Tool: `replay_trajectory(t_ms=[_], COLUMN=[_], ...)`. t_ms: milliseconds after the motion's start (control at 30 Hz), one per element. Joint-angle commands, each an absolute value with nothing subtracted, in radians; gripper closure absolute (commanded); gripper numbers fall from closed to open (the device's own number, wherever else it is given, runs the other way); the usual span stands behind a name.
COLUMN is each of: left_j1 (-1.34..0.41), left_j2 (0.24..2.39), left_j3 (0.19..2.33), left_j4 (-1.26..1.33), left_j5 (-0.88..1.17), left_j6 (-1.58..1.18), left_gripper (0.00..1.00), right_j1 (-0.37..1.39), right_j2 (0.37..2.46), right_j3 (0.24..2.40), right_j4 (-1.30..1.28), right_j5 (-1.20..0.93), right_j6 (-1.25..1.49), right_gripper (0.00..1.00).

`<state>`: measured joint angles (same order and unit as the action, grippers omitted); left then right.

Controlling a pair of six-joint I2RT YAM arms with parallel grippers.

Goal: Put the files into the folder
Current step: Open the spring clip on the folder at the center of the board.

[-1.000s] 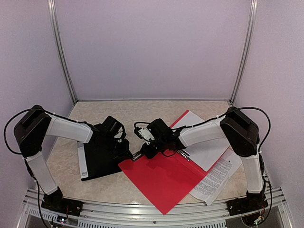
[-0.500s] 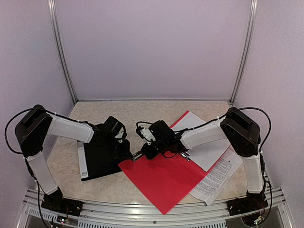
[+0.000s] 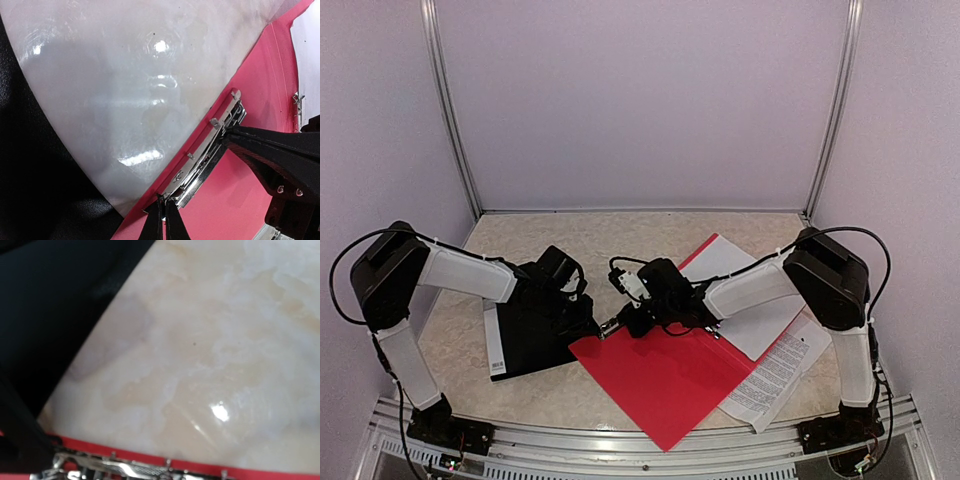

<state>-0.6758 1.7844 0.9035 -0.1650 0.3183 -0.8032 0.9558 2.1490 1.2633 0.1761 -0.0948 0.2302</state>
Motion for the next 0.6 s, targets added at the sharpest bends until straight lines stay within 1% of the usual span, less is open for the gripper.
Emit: replay_trajectory(t_ms=[0,367,567], left_j1=[-0.707,-0.728,-0.730], left_j2=[1.876,1.873,1.865], left_j3=[0.853,0.869,0.880], left_j4=[-0.237,-0.222,-0.186], left_j5=[0.308,0.366,0.433], left_j6=[-0.800,-0.807,-0.809], left_gripper=[1.00,1.00,1.00], right_j1=[0.974,0.998,1.007], right_j2=[2.269,2.308,2.326], right_j3=[1.168,1.166,1.173], right_j4=[-0.104,-0.106,-0.095], right_j5=[-0.077,-0.041,-0.035], right_j6=[0.235,0.241,0.250], right_gripper=[1.00,1.00,1.00])
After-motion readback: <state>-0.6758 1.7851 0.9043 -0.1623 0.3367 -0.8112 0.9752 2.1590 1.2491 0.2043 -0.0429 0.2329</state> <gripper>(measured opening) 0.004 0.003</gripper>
